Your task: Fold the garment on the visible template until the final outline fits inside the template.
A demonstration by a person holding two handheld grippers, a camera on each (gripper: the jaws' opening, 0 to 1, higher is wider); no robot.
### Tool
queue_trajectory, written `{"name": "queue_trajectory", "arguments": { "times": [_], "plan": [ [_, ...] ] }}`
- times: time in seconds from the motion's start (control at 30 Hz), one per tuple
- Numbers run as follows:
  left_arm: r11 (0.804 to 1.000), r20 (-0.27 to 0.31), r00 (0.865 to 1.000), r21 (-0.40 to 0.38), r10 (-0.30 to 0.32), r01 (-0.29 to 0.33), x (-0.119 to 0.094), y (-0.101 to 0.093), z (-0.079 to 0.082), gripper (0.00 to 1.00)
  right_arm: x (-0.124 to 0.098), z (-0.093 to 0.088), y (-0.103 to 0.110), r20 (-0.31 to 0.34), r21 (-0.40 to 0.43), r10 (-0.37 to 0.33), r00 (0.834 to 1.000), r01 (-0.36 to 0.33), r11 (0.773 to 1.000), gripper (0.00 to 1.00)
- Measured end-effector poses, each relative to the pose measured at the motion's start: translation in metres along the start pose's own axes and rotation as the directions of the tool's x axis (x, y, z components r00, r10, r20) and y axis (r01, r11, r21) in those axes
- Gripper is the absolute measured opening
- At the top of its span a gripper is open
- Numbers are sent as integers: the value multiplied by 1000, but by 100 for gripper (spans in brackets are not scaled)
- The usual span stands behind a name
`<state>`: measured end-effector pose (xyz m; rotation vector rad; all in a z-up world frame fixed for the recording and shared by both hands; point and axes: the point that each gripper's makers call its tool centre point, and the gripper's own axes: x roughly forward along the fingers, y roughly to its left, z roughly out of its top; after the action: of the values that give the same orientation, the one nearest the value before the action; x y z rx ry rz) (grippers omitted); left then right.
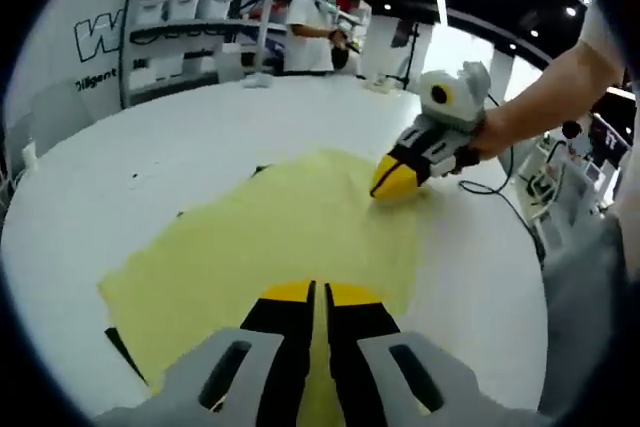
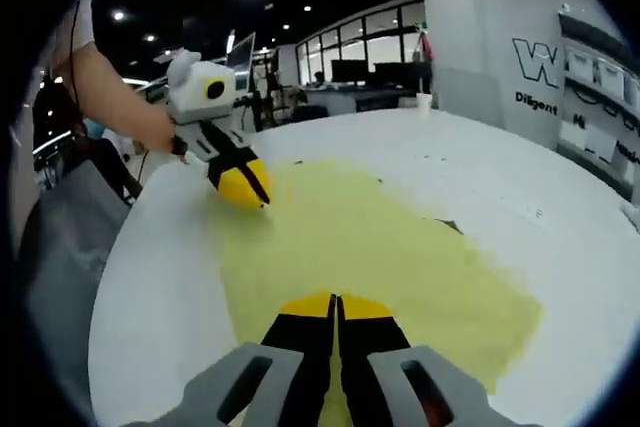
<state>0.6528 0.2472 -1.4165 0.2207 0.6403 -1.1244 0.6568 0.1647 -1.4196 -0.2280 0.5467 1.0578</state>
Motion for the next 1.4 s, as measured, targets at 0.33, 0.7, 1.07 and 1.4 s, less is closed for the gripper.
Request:
{"name": "queue_trajectory", "arguments": {
  "times": [0.33, 0.7, 1.07, 1.4],
  "plan": [
    [999, -43, 999, 37, -33, 35, 17, -23, -12, 2, 34, 5, 53, -36, -84, 122, 992, -125, 989, 0],
    [992, -79, 994, 95, -75, 83, 23, -37, -23, 0, 41, -4, 62, -76, -122, 157, 985, -165, 979, 0],
    [994, -85, 994, 84, -65, 72, 13, -29, -29, 0, 27, -18, 57, -90, -127, 152, 984, -163, 978, 0],
    [999, -65, 997, 26, -44, 46, -14, -13, -46, 0, -7, -37, 39, -80, -84, 99, 992, -105, 991, 0]
  ]
}}
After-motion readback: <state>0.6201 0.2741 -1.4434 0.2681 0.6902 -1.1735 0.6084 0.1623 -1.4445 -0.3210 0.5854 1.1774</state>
